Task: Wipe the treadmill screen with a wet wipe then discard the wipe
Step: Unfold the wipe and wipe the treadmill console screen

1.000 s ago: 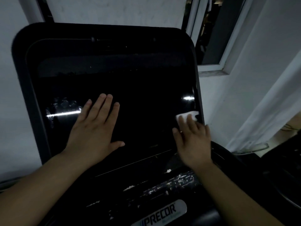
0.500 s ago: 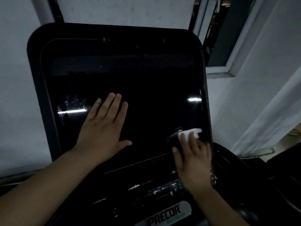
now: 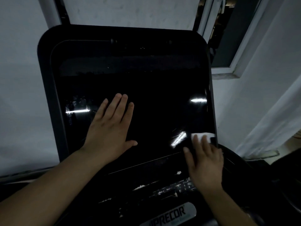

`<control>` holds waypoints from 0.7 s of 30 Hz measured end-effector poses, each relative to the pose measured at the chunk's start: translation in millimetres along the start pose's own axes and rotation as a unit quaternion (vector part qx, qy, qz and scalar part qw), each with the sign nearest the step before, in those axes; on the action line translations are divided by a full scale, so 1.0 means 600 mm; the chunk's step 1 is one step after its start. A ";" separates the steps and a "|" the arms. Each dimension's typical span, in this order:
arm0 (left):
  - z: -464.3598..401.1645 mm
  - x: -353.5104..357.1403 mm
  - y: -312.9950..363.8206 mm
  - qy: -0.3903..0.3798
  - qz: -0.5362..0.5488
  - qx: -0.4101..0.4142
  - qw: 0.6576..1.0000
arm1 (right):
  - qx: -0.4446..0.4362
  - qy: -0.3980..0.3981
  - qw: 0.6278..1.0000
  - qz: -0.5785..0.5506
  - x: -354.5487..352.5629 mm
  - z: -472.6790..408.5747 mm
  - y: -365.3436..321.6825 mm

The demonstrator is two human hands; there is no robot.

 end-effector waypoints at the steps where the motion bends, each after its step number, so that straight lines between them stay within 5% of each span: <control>1: 0.000 0.000 0.000 0.000 0.001 0.000 1.000 | -0.034 0.008 0.999 0.000 -0.005 0.015 -0.035; 8: 0.006 -0.010 -0.002 -0.005 0.018 0.004 1.000 | -0.229 0.034 0.972 -0.035 -0.016 0.073 -0.162; 13: 0.057 -0.057 -0.034 0.040 0.019 0.018 0.999 | -0.016 0.023 1.000 0.002 -0.007 -0.030 0.004; 16: 0.093 -0.053 -0.077 0.015 -0.015 0.000 1.000 | 0.016 0.009 1.000 -0.013 -0.004 -0.038 -0.002; 21: 0.106 -0.031 -0.107 -0.021 -0.047 -0.022 0.998 | -0.174 0.050 0.983 -0.034 -0.028 0.038 -0.190</control>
Point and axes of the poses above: each hand's wrist, its own z-axis away from the middle knuckle, its own x-axis out of the palm, y = z × x, the point moved 7 cm from there along -z, towards the middle knuckle, and after that the axes turned 8 degrees about z, right-handed, at the moved point
